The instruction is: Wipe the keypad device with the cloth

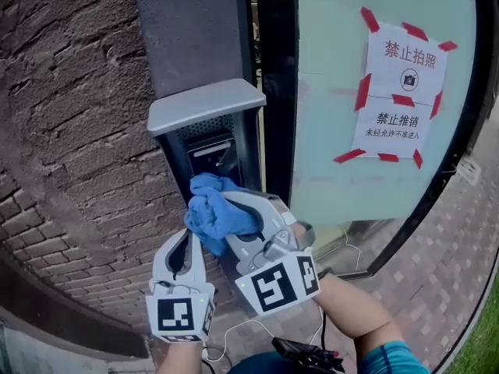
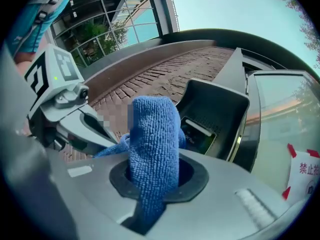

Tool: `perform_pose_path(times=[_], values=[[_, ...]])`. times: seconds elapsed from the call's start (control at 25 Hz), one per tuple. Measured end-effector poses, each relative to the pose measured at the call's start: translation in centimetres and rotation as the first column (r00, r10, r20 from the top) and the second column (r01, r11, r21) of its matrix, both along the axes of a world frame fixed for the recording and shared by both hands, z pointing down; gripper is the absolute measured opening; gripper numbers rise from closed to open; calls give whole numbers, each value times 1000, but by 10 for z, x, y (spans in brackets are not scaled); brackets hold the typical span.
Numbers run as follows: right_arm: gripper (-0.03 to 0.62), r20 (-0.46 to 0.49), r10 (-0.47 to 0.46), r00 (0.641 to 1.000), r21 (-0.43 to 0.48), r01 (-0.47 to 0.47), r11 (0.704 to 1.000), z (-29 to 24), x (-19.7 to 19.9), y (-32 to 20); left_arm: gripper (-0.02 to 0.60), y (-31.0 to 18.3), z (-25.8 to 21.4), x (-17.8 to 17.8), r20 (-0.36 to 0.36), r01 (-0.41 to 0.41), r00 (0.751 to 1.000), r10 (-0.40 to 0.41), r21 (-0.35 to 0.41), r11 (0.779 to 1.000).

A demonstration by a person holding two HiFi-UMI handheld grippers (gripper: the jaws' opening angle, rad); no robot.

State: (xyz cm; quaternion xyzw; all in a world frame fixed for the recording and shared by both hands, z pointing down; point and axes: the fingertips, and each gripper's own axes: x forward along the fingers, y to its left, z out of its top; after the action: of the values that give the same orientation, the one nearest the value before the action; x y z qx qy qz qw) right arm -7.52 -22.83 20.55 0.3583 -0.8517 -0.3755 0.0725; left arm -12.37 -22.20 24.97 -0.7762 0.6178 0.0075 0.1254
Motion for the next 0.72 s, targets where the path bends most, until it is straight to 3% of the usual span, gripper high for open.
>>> perform_pose_path(times=[0.32,0.4,0.56,0.72], values=[[46,-78,-20,997,-117,10,993,29,9,-1,6,-1,7,3,11,-3,1000,3,-8,1000],[46,-44,2,999,-87,-6,996,13,18,1,6,1,3,4,6,-5,1000,5,-7,1000],[46,117,50,992,70,-58,996,-55,40,-1,6,2,-3,5,-3,-7,1000,7,4,1000],[46,135,93,987,52,-101,993,-63,46,-15,6,3,-4,9,-4,-16,1000,16,9,1000]])
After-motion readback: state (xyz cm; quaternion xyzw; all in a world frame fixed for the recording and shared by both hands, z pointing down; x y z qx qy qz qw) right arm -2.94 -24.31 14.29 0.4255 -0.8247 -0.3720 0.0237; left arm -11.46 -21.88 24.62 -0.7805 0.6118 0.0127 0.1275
